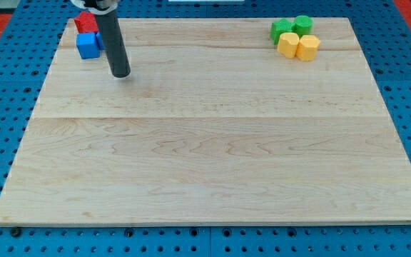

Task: Move the green circle to the top right of the green star

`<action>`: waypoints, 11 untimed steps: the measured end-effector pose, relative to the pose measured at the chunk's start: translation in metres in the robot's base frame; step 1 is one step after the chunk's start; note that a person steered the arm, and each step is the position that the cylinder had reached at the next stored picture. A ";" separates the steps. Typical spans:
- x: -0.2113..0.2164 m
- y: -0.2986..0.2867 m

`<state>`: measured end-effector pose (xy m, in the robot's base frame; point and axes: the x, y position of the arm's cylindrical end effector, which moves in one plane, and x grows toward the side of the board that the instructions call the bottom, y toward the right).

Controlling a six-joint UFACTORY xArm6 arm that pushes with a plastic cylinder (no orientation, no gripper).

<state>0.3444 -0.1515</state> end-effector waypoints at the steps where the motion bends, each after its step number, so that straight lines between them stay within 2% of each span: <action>1: 0.000 0.000; 4: 0.004 0.007; 5: 0.004 0.061; 7: 0.002 0.257; 8: -0.020 0.337; 9: -0.070 0.415; 10: -0.136 0.442; 11: -0.153 0.426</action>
